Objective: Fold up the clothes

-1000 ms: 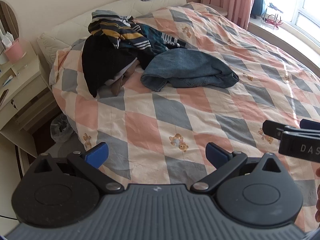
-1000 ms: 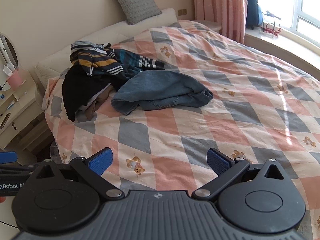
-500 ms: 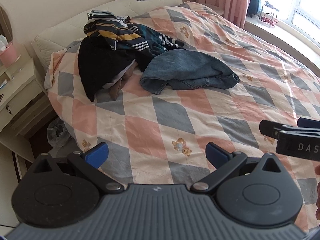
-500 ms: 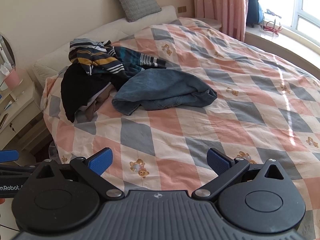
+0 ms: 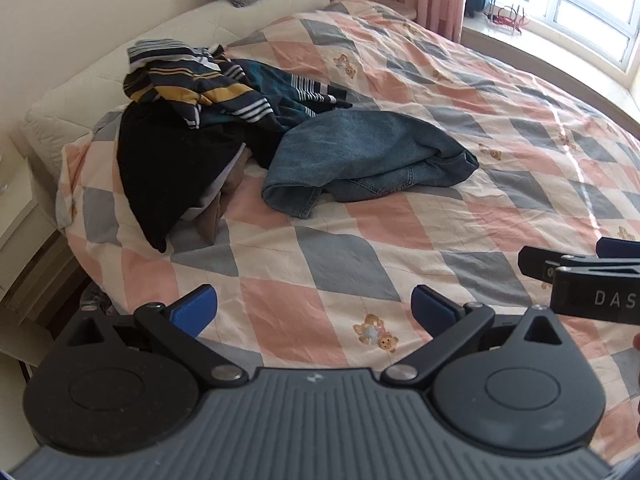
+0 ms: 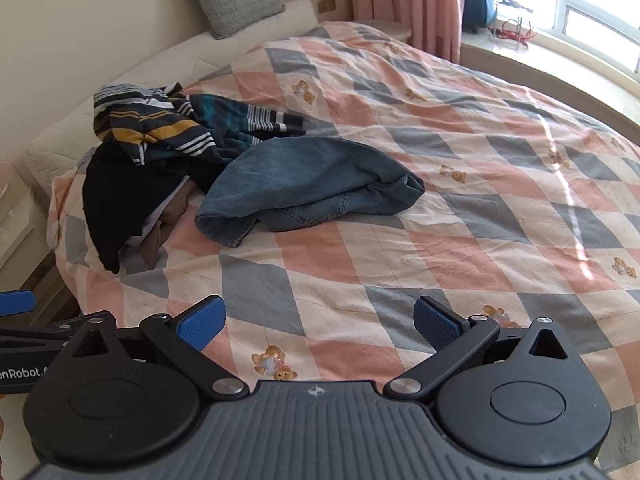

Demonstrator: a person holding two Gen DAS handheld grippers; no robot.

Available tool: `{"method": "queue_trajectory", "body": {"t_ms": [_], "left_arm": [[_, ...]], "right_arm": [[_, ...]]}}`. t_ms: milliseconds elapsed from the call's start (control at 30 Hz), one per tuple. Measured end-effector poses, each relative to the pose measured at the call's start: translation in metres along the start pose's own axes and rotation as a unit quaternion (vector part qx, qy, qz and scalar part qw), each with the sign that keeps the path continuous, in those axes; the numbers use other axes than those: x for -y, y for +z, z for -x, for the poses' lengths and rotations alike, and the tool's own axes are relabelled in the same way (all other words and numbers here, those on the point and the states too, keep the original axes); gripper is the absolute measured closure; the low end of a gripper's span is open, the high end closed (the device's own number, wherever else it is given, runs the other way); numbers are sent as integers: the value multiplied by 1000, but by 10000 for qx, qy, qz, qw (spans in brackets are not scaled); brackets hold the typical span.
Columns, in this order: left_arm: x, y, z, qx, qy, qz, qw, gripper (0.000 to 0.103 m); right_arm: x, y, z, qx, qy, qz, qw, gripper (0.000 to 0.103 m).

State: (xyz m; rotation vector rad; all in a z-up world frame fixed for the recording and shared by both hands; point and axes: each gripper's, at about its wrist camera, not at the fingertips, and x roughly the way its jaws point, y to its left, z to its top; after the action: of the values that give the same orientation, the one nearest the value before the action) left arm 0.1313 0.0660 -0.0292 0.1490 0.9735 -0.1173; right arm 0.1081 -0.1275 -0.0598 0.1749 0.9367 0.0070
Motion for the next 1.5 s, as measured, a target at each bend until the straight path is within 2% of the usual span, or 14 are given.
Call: {"method": "queue_trajectory", "body": {"t_ms": [167,267,633,733,900,1067,1200,1333,1400,1500], "left_arm": [[-5,23,-45,-534,-364,-164,9978,1],[-5,37,-69,-704,-488,-334,9958,1],[1,90,-147,-813,-732,-939,9895,1],[-5,100,-169,-795,-805,-1043,9881,1],[-19,115,-206,-703,-862,-1310,9851,1],[-37,136,-250,-682,-981,-1573,9803,1],[-45,154,-287,-736,-1214,-1792,9735,1],[-35,156,-324,-671,-1165,-2250,9650,2],[-31,155,-342,-666,-1149,-2357,9627,5],[-27,154,-362,-706,-1233,-2404,9602,15]], "right_arm": [[-1,9,-32,-284,-350,-28,9990,0],[1,15,-51,-437,-494,-48,9978,0],[8,45,-117,-718,-725,-420,9939,0],[10,56,-138,-777,-649,-560,9933,0],[19,70,-175,-884,-426,-1168,9883,0],[37,90,-207,-803,3,-2206,9720,0],[55,105,-236,-676,277,-3156,9461,0],[68,123,-270,-582,505,-3865,9191,5],[72,136,-289,-528,480,-4038,9120,12],[76,163,-318,-423,479,-4115,9092,17]]}}
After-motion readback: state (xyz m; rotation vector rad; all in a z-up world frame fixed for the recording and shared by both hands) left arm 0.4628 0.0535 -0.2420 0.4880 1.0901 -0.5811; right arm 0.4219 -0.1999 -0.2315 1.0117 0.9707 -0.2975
